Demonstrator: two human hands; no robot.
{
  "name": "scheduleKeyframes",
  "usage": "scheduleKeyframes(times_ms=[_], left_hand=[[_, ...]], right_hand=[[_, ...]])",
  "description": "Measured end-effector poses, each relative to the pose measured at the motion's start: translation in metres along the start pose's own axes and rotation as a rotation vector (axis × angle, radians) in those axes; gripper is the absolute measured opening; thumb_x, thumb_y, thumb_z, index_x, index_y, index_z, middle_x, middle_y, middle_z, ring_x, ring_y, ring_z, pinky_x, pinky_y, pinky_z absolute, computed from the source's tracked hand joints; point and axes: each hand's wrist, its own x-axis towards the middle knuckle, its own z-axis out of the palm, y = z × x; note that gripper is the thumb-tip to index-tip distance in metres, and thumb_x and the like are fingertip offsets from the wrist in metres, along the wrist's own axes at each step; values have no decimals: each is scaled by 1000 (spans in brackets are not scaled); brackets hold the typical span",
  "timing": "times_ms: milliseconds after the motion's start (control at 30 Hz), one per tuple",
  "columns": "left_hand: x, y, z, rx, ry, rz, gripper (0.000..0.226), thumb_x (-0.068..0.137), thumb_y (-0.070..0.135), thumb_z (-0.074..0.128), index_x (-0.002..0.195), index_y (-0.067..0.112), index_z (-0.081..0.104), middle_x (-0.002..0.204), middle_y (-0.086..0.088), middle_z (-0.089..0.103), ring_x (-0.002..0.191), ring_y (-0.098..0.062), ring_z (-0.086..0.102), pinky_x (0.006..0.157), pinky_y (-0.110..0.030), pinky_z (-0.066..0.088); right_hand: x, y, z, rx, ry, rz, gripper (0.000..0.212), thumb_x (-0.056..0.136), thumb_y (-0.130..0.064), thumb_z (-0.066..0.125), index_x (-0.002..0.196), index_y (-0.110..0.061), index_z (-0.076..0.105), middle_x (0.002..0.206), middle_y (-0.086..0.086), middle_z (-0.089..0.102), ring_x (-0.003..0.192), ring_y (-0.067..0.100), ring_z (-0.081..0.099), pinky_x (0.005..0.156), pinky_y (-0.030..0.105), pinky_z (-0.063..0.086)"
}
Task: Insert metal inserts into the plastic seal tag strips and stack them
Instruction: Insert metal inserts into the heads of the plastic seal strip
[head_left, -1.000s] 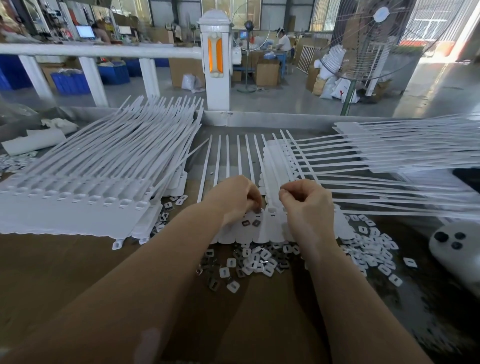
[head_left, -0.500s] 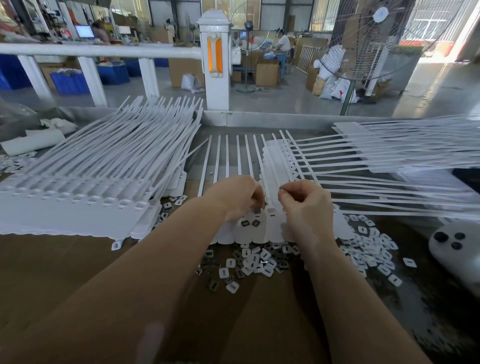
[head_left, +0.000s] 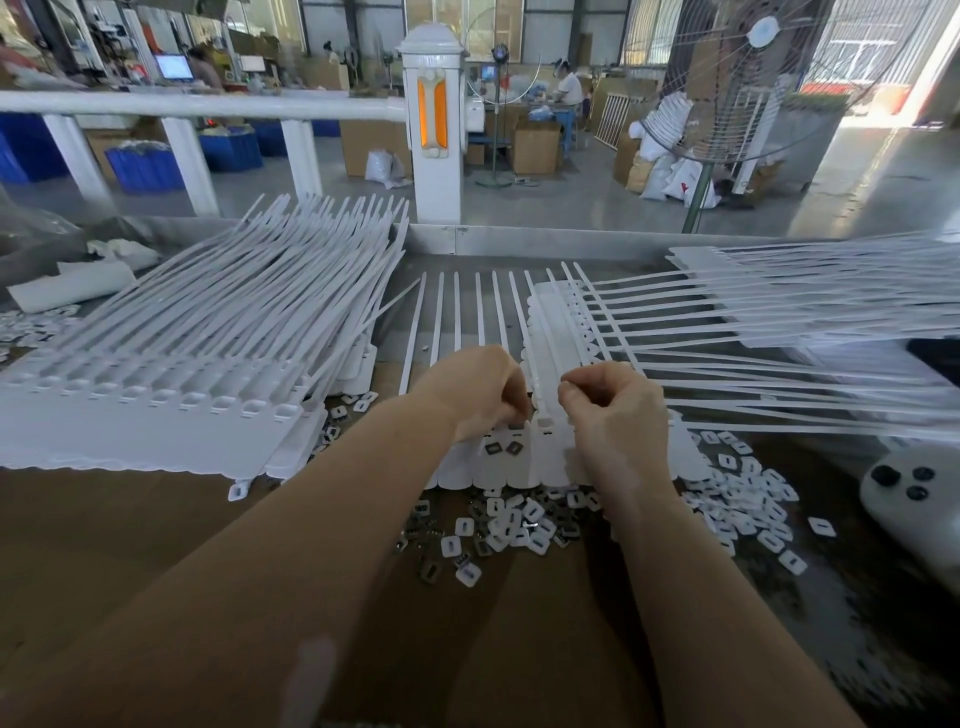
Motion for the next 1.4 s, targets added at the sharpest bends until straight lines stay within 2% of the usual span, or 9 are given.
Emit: scheduleKeyframes(times_ms=[300, 400, 500, 667, 867, 1000, 1067, 1200, 1400], left_hand=[[-8, -5, -5, -194, 22, -38, 14, 85, 5, 63, 94, 13, 71, 85, 2, 68, 78, -10, 63, 68, -14, 45], [-11, -4, -4, -186, 4, -27, 14, 85, 5, 62, 94, 12, 71, 85, 4, 66, 83, -9, 61, 68, -8, 43], [-14, -5, -5, -228, 6, -51, 11, 84, 8, 66, 89, 14, 73, 80, 7, 67, 81, -8, 62, 72, -14, 46], [-21, -5, -7, -205, -37, -64, 9, 78, 18, 73, 74, 26, 71, 60, 22, 59, 58, 9, 54, 53, -4, 39], [-23, -2, -1, -94, -45, -65, 11, 71, 32, 78, 75, 23, 72, 66, 21, 58, 67, 2, 55, 60, -15, 41], [-21, 0, 2, 5, -8, -85, 11, 76, 30, 74, 83, 22, 74, 70, 18, 57, 76, -8, 58, 72, -26, 48], [-21, 0, 2, 4, 4, -82, 11, 81, 27, 70, 88, 20, 74, 73, 14, 58, 79, -11, 58, 74, -26, 47], [-23, -3, 1, -272, 42, -119, 13, 84, 22, 68, 91, 13, 73, 82, 5, 65, 79, -7, 58, 63, -17, 41], [-22, -3, 3, -501, 70, -151, 8, 88, 20, 63, 89, 16, 70, 84, 6, 65, 81, -4, 58, 62, -15, 39]], right_hand=[[1, 0, 0, -5, 2, 7, 11, 87, -13, 62, 81, -23, 62, 83, 1, 64, 80, 15, 60, 76, 31, 52], [1, 0, -1, 5, 5, 24, 8, 87, -13, 62, 84, -20, 64, 84, 2, 64, 81, 15, 60, 76, 29, 51], [0, 0, -2, 6, 7, 37, 6, 86, -13, 62, 86, -18, 66, 85, 2, 64, 81, 15, 60, 77, 29, 51], [0, -1, -1, 5, 3, 37, 6, 87, -13, 62, 86, -19, 65, 89, 3, 64, 84, 15, 60, 80, 31, 52], [0, -1, -1, 2, -1, 40, 6, 87, -13, 62, 87, -18, 65, 90, 5, 64, 84, 16, 60, 81, 33, 52], [0, -2, -2, 5, -5, 42, 7, 87, -13, 62, 86, -19, 64, 91, 6, 64, 84, 17, 60, 81, 33, 52], [0, -2, -2, 5, -7, 39, 7, 87, -13, 62, 85, -20, 64, 91, 5, 64, 85, 17, 60, 82, 34, 52], [1, -1, -2, 7, -7, 34, 8, 86, -13, 62, 84, -21, 63, 90, 5, 65, 85, 17, 61, 81, 33, 52], [2, 0, -1, 6, 2, 19, 10, 86, -12, 62, 82, -21, 62, 84, 2, 64, 79, 16, 60, 72, 25, 49]])
